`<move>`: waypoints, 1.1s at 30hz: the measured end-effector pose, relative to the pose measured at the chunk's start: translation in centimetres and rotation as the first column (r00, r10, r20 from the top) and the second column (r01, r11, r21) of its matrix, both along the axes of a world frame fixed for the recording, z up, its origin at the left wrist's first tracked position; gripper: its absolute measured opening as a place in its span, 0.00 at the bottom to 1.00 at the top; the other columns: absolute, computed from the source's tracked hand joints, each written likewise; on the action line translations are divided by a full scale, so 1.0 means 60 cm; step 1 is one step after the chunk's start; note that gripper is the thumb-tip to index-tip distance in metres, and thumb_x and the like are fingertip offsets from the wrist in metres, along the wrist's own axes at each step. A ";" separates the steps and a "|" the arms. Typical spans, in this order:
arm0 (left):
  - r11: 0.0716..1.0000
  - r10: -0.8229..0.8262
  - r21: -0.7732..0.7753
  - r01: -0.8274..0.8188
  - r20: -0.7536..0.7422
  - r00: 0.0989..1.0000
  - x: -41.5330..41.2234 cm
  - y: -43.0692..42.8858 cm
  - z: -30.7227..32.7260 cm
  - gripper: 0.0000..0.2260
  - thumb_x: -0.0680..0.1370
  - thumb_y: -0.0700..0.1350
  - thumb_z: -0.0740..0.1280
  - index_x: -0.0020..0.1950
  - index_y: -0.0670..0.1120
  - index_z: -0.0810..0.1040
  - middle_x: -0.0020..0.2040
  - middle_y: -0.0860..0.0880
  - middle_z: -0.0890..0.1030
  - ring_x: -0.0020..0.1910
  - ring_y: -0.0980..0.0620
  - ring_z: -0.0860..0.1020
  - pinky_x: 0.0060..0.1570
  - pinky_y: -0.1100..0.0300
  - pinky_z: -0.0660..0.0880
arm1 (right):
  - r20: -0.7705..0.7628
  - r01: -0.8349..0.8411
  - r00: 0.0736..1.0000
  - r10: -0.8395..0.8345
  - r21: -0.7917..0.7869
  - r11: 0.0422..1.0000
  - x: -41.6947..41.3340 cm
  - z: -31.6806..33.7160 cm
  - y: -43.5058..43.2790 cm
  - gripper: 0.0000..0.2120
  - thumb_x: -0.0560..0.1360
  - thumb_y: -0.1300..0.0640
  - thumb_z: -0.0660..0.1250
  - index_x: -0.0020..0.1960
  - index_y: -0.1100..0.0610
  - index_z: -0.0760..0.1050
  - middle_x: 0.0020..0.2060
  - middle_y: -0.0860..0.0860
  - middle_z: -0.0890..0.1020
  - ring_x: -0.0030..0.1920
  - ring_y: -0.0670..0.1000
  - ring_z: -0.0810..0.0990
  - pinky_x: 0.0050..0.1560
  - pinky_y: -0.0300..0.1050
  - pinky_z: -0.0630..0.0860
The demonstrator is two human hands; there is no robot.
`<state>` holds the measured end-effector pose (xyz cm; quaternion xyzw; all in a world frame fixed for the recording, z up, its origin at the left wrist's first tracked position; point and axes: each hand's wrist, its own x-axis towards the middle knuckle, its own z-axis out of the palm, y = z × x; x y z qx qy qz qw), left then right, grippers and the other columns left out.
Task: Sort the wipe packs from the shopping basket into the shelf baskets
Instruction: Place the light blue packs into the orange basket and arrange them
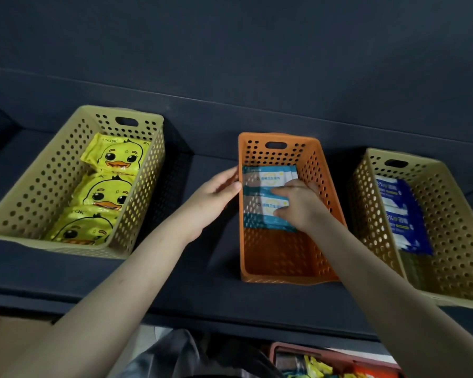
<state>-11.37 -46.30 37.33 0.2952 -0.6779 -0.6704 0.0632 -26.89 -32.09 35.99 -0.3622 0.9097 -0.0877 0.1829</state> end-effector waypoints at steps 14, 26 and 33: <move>0.990 -0.013 -0.136 0.021 0.057 0.998 0.002 -0.009 0.030 0.20 0.80 0.49 0.65 0.72 0.55 0.69 0.60 0.63 0.74 0.64 0.61 0.71 0.59 0.67 0.67 | 0.141 0.019 0.990 0.001 -0.140 0.990 -0.002 0.064 0.015 0.29 0.75 0.52 0.70 0.74 0.52 0.66 0.71 0.52 0.69 0.68 0.53 0.71 0.63 0.44 0.69; 0.823 0.020 -0.561 -0.088 -0.125 0.992 0.191 0.005 0.068 0.20 0.79 0.47 0.65 0.72 0.51 0.70 0.69 0.54 0.74 0.66 0.54 0.74 0.68 0.53 0.69 | -0.113 0.204 0.929 -0.352 -0.638 0.742 0.271 0.154 0.122 0.20 0.78 0.55 0.65 0.70 0.54 0.72 0.64 0.51 0.79 0.61 0.52 0.77 0.53 0.31 0.65; 0.884 -0.084 -0.465 0.039 -0.076 0.994 0.432 0.089 -0.017 0.19 0.81 0.46 0.63 0.72 0.50 0.70 0.70 0.55 0.73 0.67 0.56 0.72 0.66 0.60 0.68 | 0.058 0.416 0.884 -0.464 -0.550 0.724 0.531 0.051 0.216 0.19 0.79 0.55 0.64 0.70 0.54 0.72 0.64 0.52 0.78 0.62 0.53 0.76 0.57 0.40 0.70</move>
